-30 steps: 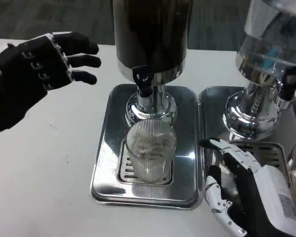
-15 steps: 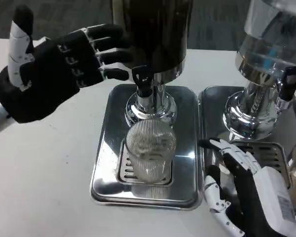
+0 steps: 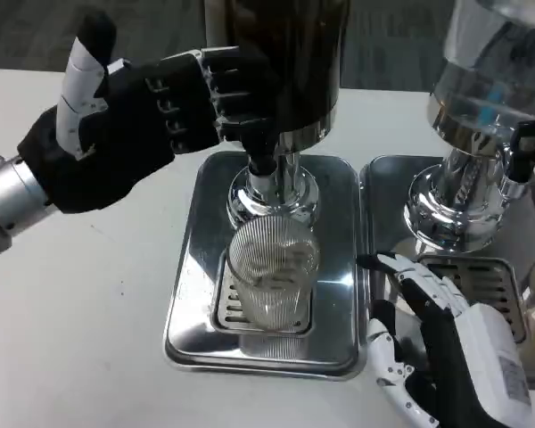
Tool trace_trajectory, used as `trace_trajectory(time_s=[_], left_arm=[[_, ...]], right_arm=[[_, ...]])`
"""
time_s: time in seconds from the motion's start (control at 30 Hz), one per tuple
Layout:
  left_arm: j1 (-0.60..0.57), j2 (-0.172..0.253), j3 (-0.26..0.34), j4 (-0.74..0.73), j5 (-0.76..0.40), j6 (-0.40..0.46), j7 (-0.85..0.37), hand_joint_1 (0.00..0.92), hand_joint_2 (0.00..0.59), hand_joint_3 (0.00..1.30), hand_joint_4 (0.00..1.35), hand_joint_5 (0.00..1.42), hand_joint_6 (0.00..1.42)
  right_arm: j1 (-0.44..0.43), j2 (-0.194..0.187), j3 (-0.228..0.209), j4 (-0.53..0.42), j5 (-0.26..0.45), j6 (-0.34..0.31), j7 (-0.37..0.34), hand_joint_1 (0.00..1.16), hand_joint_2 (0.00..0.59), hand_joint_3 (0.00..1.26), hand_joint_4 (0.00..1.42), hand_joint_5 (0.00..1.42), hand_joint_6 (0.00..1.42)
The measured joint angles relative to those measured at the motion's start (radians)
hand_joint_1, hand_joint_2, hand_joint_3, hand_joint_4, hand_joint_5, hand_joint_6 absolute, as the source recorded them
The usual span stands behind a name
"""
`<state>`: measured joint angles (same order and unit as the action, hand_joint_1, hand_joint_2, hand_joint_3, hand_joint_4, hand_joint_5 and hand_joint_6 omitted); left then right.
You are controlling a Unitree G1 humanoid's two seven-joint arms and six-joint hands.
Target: Grasp the cup under the faucet to collect the drink, then remove the cup.
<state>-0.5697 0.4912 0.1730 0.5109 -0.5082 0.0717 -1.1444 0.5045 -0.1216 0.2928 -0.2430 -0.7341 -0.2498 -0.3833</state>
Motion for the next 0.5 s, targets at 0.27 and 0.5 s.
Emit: trace_trajectory(time_s=[0.27, 0.5], left_arm=[[-0.003, -0.038, -0.034, -0.029, 0.083, -0.144, 0.014, 0.0, 0.052, 0.33, 0.23, 0.2, 0.29], [0.023, -0.076, -0.068, -0.029, 0.108, -0.242, 0.011, 0.0, 0.059, 0.35, 0.25, 0.21, 0.28]], right_arm=[[0.001, 0.003, -0.003, 0.002, 0.017, 0.0, -0.004, 0.28, 0.561, 0.3, 0.2, 0.17, 0.1], [0.009, 0.004, -0.012, 0.002, 0.025, 0.0, -0.007, 0.27, 0.56, 0.3, 0.21, 0.18, 0.1]])
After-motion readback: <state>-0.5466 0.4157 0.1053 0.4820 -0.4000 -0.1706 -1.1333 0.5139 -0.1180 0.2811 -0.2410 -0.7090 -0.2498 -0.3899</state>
